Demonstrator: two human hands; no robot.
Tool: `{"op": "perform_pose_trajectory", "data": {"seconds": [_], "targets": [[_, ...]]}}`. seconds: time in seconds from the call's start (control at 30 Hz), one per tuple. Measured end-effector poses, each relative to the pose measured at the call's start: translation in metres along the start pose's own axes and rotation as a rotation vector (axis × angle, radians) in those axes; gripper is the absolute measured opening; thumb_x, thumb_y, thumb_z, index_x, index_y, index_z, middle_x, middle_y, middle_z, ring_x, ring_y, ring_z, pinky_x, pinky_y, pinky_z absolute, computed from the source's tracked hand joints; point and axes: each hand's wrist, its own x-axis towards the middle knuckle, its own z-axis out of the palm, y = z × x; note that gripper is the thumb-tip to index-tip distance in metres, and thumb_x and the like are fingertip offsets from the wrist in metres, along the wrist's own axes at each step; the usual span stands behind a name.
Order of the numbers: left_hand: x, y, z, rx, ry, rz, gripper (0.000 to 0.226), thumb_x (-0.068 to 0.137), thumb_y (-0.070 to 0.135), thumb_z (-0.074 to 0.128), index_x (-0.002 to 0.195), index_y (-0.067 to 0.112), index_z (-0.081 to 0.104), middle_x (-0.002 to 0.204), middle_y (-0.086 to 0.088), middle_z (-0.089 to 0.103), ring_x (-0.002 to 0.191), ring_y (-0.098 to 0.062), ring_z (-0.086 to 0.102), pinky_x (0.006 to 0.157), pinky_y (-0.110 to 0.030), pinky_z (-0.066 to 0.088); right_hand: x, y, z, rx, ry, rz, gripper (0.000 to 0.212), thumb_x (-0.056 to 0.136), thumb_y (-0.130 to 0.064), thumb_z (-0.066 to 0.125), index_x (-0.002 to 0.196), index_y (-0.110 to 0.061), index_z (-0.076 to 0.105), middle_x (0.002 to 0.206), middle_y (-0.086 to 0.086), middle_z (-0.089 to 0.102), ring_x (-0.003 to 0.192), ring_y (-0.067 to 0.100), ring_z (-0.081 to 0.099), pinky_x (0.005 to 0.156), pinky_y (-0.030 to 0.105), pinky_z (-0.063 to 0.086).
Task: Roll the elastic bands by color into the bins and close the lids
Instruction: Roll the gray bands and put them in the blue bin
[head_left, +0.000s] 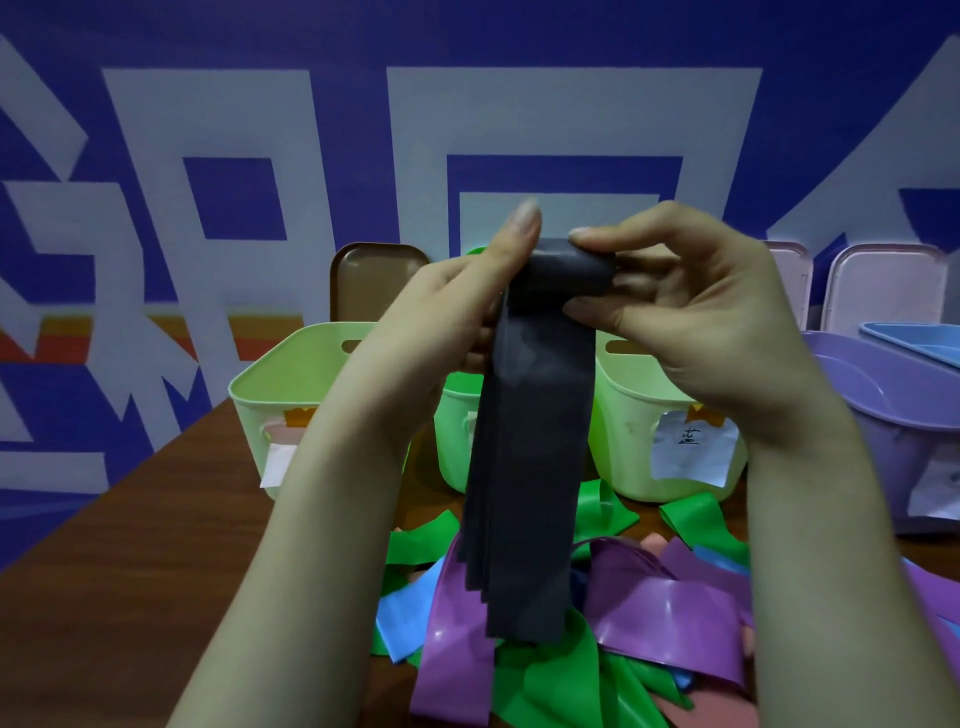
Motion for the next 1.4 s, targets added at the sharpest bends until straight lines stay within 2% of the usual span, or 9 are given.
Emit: {"op": "perform_pose_trajectory", "data": {"seconds": [0.13,0.23,0.5,0.67,0.87,1.0,1.13,1.3,1.4], "targets": [[-0.001,-0.003,-0.001,-0.036,-0.074,0.038,0.028,0.089,0.040,0.052,0.087,0.015,0.063,0.052,0.010,0.060,0.047,0.000,0.057,0.045,-0.011,0.041,0.001,0.004,-0.002,0.055,0.044,0.016,0.039,0.066,0.008,0.070,0.082,-0.028,0.071,0.093,-0.005,0.074,0.102,0.020,0.069,0.085,0.027,0.055],[0.001,-0.005,-0.005,-0.145,-0.102,0.036,0.052,0.076,0.038,0.058,0.117,0.006,0.057,0.076,0.004,0.069,0.068,-0.009,0.067,0.057,-0.019,0.053,0.000,0.004,-0.001,0.055,0.043,0.058,0.031,0.064,0.008,0.069,0.086,-0.014,0.067,0.091,-0.002,0.073,0.101,0.023,0.069,0.085,0.029,0.056],[0.002,-0.008,-0.011,-0.297,-0.182,0.038,0.057,0.083,0.021,0.054,0.134,-0.001,0.043,0.091,-0.004,0.070,0.083,-0.017,0.068,0.067,-0.023,0.055,0.000,0.006,-0.004,0.135,-0.052,0.117,0.019,0.076,-0.009,0.073,0.089,-0.024,0.075,0.098,-0.003,0.070,0.102,0.016,0.065,0.087,0.025,0.049],[0.003,-0.013,-0.013,-0.364,-0.253,0.056,0.046,0.088,0.008,0.050,0.133,0.003,0.039,0.099,-0.006,0.068,0.096,-0.022,0.066,0.081,-0.030,0.056,0.001,0.010,0.000,0.141,0.061,0.092,0.018,0.071,-0.025,0.073,0.088,-0.022,0.077,0.106,0.005,0.066,0.111,0.023,0.060,0.099,0.036,0.049],[0.004,-0.012,-0.012,-0.353,-0.188,0.118,0.040,0.092,0.000,0.047,0.131,0.005,0.040,0.090,0.001,0.068,0.086,-0.015,0.067,0.078,-0.025,0.056,0.001,0.006,0.010,0.067,0.047,0.203,0.059,0.083,-0.024,0.059,0.139,-0.024,0.042,0.131,0.003,0.058,0.121,0.014,0.056,0.101,0.034,0.049],[0.003,-0.010,-0.005,-0.380,-0.163,0.179,0.040,0.094,-0.003,0.043,0.133,0.006,0.038,0.104,-0.004,0.060,0.089,-0.012,0.066,0.082,-0.024,0.055,0.000,0.011,0.024,-0.023,0.011,0.248,0.042,0.098,-0.034,0.040,0.140,-0.035,0.038,0.142,-0.006,0.041,0.129,0.009,0.045,0.105,0.030,0.045],[0.004,-0.012,-0.001,-0.476,-0.172,0.163,0.039,0.096,-0.004,0.039,0.133,0.007,0.037,0.107,-0.007,0.058,0.091,-0.014,0.065,0.080,-0.023,0.056,0.000,0.017,0.039,-0.056,0.036,0.240,0.039,0.103,-0.030,0.029,0.142,-0.035,0.028,0.138,-0.007,0.036,0.125,0.002,0.044,0.095,0.014,0.045],[0.006,-0.014,-0.009,-0.455,-0.178,0.177,0.044,0.095,-0.008,0.040,0.138,0.003,0.035,0.107,-0.007,0.059,0.095,-0.018,0.062,0.084,-0.026,0.054,0.001,0.018,0.036,0.016,0.035,0.265,0.038,0.095,-0.047,0.036,0.132,-0.040,0.043,0.137,-0.002,0.045,0.126,0.014,0.049,0.104,0.037,0.045],[0.005,-0.016,-0.020,-0.394,-0.246,0.223,0.047,0.088,-0.004,0.047,0.133,0.005,0.038,0.105,-0.006,0.063,0.098,-0.023,0.063,0.088,-0.031,0.053,0.002,0.010,0.026,-0.023,0.021,0.234,0.035,0.092,-0.045,0.047,0.126,-0.038,0.051,0.131,0.000,0.053,0.120,0.018,0.056,0.095,0.042,0.052]]}}
